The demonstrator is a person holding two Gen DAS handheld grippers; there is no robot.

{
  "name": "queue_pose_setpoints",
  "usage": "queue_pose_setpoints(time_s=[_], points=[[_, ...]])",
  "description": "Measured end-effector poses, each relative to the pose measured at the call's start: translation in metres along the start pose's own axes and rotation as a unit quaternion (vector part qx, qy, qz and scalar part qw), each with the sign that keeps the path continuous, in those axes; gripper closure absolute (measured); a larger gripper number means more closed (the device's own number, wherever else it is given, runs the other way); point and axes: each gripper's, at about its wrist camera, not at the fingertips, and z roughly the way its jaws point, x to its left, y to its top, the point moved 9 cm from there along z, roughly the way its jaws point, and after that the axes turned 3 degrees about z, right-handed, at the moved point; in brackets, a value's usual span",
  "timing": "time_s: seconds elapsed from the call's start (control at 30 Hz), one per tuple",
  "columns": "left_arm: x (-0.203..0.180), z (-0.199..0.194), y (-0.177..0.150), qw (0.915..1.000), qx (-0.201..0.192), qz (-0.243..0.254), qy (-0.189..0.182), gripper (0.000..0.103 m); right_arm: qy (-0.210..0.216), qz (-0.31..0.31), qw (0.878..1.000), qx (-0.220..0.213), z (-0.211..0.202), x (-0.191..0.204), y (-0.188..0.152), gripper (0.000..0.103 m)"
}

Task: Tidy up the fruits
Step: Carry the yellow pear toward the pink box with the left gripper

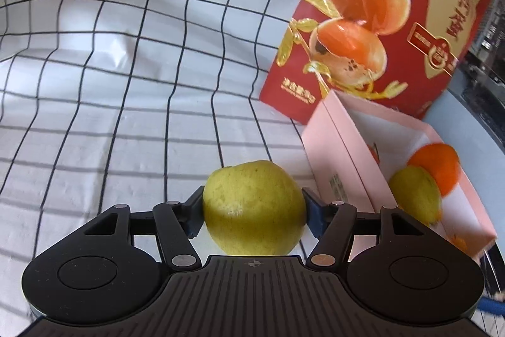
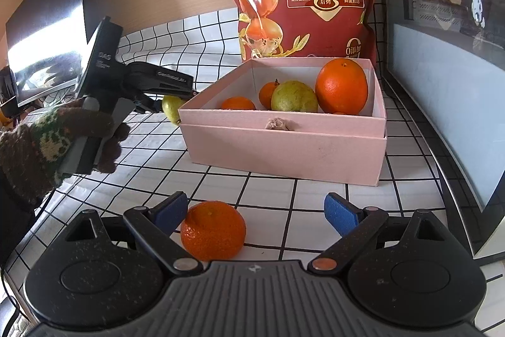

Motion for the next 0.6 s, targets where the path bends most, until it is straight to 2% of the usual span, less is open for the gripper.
queue_pose_setpoints(time_s=[0.13,0.37,0.5,0.57,0.6], points=[[-0.005,-0.033,-0.026,0.9993,-0.011,0.034,-0.007,0.035,0.002,0.001,1.0,0.002,0.001,0.0,0.0,0.009],[-0.018,-0.1,-0.083,0.9978,-0.007,0.043,-0.051,0.035,0.003,0.002,1.0,0.002,0.0,0.0,0.0,0.009],[-0.033,-0.116,-0.104,0.9967,0.005,0.048,-0.066,0.035,-0.007,-0.003,1.0,-0.01,-0.004,0.001,0.003,0.009],[-0.038,-0.114,-0.112,0.9963,0.018,0.05,-0.068,0.035,0.007,-0.001,1.0,-0.011,-0.007,0.007,0.003,0.009],[-0.041,-0.114,-0.113,0.9963,0.012,0.056,-0.064,0.035,0.021,0.003,1.0,-0.001,-0.007,0.011,0.002,0.009]])
